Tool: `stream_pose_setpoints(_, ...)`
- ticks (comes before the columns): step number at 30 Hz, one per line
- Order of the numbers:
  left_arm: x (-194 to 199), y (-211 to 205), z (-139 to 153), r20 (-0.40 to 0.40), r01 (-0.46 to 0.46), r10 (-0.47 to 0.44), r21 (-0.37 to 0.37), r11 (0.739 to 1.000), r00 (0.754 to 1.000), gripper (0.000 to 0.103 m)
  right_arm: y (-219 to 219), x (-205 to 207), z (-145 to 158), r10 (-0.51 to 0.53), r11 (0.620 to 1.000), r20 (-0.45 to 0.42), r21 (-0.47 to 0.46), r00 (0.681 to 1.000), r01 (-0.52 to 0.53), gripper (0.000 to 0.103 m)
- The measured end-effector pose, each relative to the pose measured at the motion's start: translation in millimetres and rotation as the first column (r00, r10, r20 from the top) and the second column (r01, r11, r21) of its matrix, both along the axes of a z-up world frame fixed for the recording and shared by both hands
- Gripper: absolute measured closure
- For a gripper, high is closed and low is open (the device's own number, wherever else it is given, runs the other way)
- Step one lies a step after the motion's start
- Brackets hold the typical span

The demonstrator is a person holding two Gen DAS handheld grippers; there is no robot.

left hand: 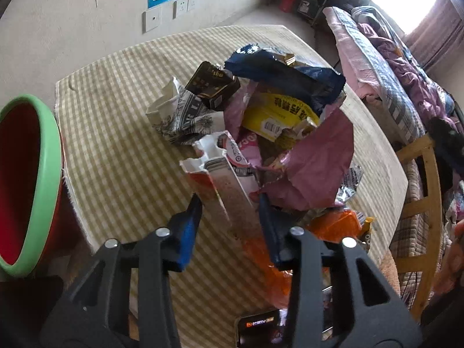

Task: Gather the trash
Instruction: 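Grasp the white carton with the left gripper while the right gripper grasps an orange wrapper, then carry both items over the green-rimmed bucket and open both grippers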

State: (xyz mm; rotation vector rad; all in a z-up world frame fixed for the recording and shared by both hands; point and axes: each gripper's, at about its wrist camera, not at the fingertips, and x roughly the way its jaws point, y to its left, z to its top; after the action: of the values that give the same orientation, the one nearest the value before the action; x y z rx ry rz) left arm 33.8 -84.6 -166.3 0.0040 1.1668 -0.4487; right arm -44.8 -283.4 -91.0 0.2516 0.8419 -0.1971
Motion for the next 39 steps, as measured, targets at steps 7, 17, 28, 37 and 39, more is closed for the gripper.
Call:
stream_pose_setpoints(7,1.0,19.4,21.1,0.075,-0.042,0.042,-0.001,0.999,0.996,0.075,-5.0,0.5,-18.7,0.039,0.995,-0.084,0.094,0.996,-0.031,0.007)
stream_pose_setpoints(17,0.5,29.4,44.0,0.197,-0.087,0.081,0.022,0.996,0.977,0.075,-6.0,-27.5,-49.7,0.106,0.975,-0.203,0.211,0.973,-0.063,0.014)
stream_pose_setpoints(28,-4.2,37.8,42.9,0.2,-0.091,0.08,0.049,0.995,0.977,0.075,49.9,-1.0,-84.7,0.285,0.903,-0.271,0.398,0.92,-0.162,0.057)
stream_pose_setpoints(37,-0.7,53.8,49.3,0.218,-0.138,0.126,0.041,0.99,0.968,0.075,36.0,-6.5,-42.7,0.268,0.892,-0.173,0.415,0.948,-0.176,0.059)
stream_pose_setpoints(39,-1.1,56.2,52.9,0.23,-0.146,0.133,0.038,0.989,0.964,0.075,35.7,-8.4,-29.4,0.267,0.89,-0.142,0.417,0.953,-0.187,0.059)
